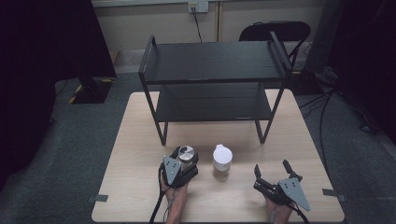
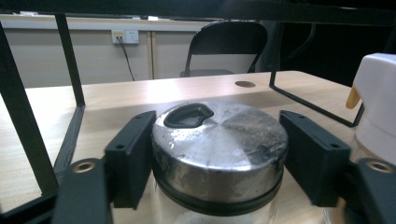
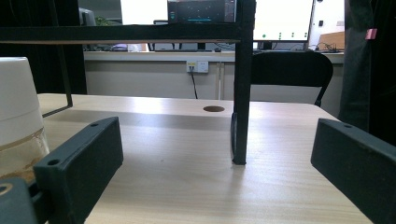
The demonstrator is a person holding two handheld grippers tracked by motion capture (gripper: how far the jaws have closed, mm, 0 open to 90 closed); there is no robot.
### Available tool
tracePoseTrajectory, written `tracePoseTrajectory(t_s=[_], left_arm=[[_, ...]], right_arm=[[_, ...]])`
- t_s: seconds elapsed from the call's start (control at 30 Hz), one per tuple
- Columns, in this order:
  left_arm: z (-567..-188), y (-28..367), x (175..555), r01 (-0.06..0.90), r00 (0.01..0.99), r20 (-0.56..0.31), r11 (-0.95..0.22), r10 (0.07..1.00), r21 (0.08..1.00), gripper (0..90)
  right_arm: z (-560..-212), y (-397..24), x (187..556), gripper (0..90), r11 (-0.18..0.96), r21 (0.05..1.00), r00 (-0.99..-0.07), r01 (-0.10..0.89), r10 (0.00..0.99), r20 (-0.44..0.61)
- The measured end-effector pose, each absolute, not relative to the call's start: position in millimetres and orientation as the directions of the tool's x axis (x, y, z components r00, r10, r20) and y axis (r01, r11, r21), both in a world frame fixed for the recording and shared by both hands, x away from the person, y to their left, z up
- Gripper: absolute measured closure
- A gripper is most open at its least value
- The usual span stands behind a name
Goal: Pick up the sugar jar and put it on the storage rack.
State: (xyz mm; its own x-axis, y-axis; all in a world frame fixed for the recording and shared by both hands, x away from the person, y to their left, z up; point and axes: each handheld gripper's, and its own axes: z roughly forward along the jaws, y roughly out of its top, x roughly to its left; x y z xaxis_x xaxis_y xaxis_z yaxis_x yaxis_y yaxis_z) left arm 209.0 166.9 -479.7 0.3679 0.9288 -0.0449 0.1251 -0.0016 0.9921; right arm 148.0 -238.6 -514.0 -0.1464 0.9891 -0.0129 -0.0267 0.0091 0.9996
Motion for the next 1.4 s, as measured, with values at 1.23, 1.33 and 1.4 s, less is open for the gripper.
tracePoseTrajectory(t_s=[1.23,1.33,1.4], left_arm=[[-471.7,176.2,204.0,0.124,0.395,-0.079,0.032,0.915,0.992,35.6],[-467.8,177.1,201.9,0.113,0.402,-0.073,0.030,0.913,0.993,35.7],[-464.9,177.9,201.2,0.105,0.409,-0.075,0.035,0.909,0.994,35.7]], right_arm=[[-514.0,-238.6,148.0,1.5,0.009,1.000,-0.147,-0.027,0.989,-0.013],[-514.0,-238.6,148.0,1.5,0.009,1.000,-0.147,-0.027,0.989,-0.013],[-514.0,-238.6,148.0,1.5,0.009,1.000,-0.147,-0.027,0.989,-0.013]])
